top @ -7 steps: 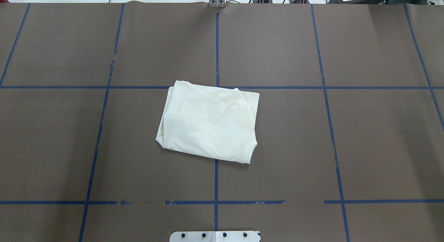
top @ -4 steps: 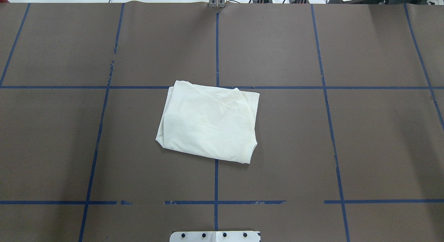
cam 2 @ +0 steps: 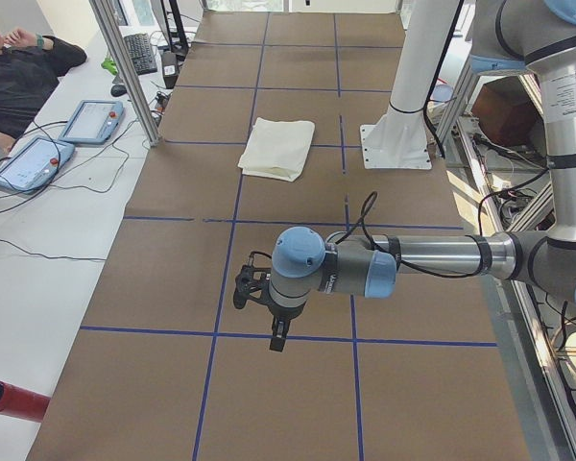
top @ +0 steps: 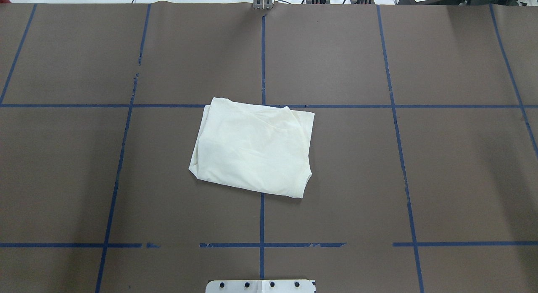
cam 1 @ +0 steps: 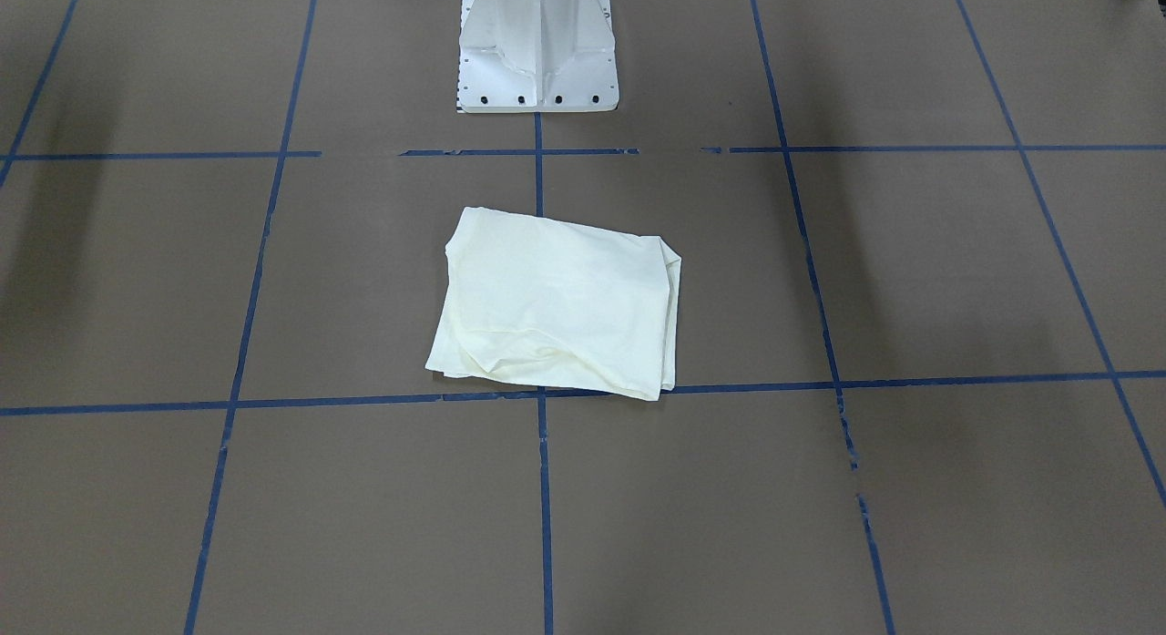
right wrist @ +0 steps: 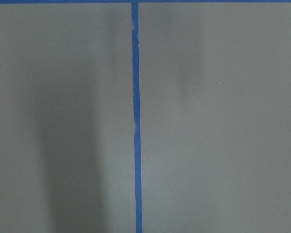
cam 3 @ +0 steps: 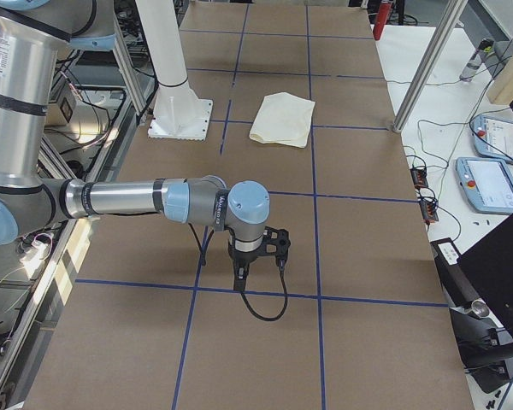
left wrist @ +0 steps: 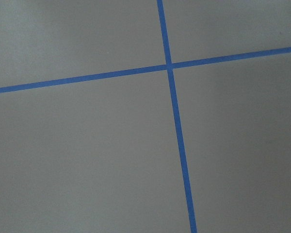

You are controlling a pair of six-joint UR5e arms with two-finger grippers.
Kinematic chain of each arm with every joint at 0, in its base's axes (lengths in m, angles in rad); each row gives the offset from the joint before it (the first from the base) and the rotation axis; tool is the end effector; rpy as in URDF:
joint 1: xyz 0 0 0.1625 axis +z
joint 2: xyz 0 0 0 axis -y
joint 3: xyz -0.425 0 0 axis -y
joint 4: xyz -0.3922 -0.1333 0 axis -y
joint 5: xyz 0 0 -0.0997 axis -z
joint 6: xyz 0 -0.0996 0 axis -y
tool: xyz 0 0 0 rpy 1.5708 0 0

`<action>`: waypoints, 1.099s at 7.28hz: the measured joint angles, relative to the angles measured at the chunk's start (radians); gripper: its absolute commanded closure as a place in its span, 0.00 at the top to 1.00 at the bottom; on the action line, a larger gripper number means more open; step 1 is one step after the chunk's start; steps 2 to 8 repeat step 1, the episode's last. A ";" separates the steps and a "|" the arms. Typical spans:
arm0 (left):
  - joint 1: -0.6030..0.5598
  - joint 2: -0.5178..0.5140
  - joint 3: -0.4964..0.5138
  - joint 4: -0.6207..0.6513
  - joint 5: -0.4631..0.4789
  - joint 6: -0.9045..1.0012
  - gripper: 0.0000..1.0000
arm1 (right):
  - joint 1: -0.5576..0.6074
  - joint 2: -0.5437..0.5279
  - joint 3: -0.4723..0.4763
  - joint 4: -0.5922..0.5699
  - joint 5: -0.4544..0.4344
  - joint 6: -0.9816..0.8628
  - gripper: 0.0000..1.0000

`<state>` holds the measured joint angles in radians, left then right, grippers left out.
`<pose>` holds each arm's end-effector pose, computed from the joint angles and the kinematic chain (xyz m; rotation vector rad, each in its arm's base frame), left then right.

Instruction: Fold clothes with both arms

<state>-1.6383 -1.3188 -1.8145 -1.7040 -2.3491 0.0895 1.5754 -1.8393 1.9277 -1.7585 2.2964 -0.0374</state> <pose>-0.0898 -0.3888 0.6353 0.1792 0.7657 0.0695 0.0689 -0.3694 0.6217 -0.0797 -0.7268 0.0047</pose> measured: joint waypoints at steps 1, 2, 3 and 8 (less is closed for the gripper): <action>0.000 0.001 0.002 0.001 0.000 0.000 1.00 | 0.000 0.000 0.000 -0.001 0.002 0.000 1.00; 0.000 0.001 0.002 0.001 0.000 0.000 1.00 | 0.000 0.000 0.000 -0.001 0.002 0.000 1.00; 0.000 0.001 0.002 0.001 0.000 0.000 1.00 | 0.000 0.000 0.000 -0.001 0.002 0.000 1.00; 0.000 0.001 0.002 0.001 0.000 0.000 1.00 | 0.000 0.000 0.000 -0.001 0.002 0.000 1.00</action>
